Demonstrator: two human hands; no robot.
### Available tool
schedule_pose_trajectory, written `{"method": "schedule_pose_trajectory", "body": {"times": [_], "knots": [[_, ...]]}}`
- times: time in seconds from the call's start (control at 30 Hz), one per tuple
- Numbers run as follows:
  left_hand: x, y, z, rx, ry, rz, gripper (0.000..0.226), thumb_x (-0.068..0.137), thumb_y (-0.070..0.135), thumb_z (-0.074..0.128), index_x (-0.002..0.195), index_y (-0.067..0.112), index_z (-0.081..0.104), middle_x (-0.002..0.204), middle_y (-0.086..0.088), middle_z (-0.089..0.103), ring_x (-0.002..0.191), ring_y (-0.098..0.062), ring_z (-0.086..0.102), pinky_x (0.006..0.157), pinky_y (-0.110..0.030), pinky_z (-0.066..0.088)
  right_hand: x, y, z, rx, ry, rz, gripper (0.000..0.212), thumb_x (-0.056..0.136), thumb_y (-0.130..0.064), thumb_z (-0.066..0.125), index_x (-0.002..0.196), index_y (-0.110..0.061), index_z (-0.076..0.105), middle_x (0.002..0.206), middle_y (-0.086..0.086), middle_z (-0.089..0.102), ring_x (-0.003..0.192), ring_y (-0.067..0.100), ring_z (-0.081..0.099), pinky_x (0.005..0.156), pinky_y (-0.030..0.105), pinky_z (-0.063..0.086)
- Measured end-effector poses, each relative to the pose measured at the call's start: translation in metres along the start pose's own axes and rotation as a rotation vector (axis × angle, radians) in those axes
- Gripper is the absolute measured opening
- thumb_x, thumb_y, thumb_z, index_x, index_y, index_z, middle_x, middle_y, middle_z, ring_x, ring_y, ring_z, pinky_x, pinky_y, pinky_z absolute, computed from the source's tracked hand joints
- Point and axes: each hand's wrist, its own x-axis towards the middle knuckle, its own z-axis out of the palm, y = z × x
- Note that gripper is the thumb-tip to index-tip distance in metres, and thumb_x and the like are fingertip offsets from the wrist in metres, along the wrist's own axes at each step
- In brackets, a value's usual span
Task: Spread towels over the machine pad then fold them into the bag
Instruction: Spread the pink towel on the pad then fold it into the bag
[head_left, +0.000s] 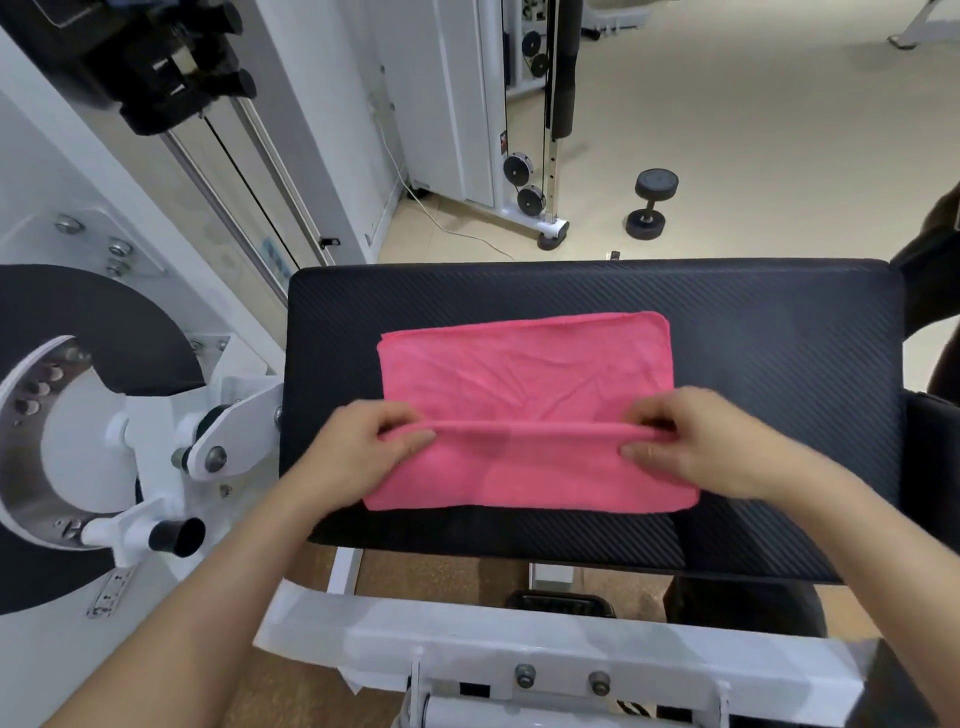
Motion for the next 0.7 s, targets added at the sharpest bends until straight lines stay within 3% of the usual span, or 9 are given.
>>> {"method": "schedule_pose_trajectory", "body": {"times": [0.1,0.27,0.43,0.6,0.7], "knots": [[0.025,0.004,-0.015,-0.043,0.159,-0.021,0.018,0.089,0.016,0.067,0.103,0.026,0.072,0.097,0.017,0.067,0.091,0.004,0.057,0.082,-0.021,0.043,0.020,0.003,-0.011,0.017,0.280,0.026,0.005,0.088,-0.019,0.068,0.092,-0.022,0.069,0.075,-0.016,0.060,0.071,0.006,0.054,0.064,0.019,0.038],[0.052,0.005,-0.015,-0.046,0.443,-0.096,0.010,0.086,0.021,0.071,0.095,0.025,0.074,0.092,0.013,0.067,0.094,-0.008,0.061,0.084,-0.025,0.044,0.043,0.008,-0.014,0.003,0.579,0.110,0.017,0.092,-0.016,0.061,0.107,-0.016,0.069,0.101,-0.002,0.069,0.096,0.020,0.061,0.082,0.032,0.043],[0.059,0.006,-0.009,0.010,0.549,-0.109,0.013,0.089,0.029,0.067,0.098,0.021,0.074,0.087,0.013,0.066,0.087,-0.007,0.060,0.076,-0.023,0.041,0.053,0.017,-0.006,-0.162,0.639,0.099,0.019,0.096,-0.015,0.051,0.110,-0.013,0.064,0.103,0.005,0.063,0.095,0.028,0.059,0.077,0.037,0.040],[0.063,0.008,-0.004,0.093,0.599,-0.101,0.021,0.092,0.030,0.063,0.105,0.016,0.074,0.089,0.011,0.065,0.086,-0.006,0.056,0.078,-0.023,0.038,0.058,0.020,-0.001,-0.247,0.668,0.057,0.019,0.098,-0.014,0.050,0.109,-0.006,0.063,0.099,0.012,0.062,0.081,0.037,0.061,0.064,0.041,0.044],[0.064,0.006,-0.003,0.066,0.610,-0.113,0.022,0.093,0.030,0.063,0.106,0.017,0.073,0.093,0.007,0.068,0.088,-0.007,0.056,0.080,-0.025,0.040,0.059,0.022,-0.006,-0.263,0.655,0.045,0.020,0.100,-0.016,0.047,0.110,-0.006,0.061,0.100,0.012,0.061,0.081,0.037,0.060,0.065,0.039,0.041]]}}
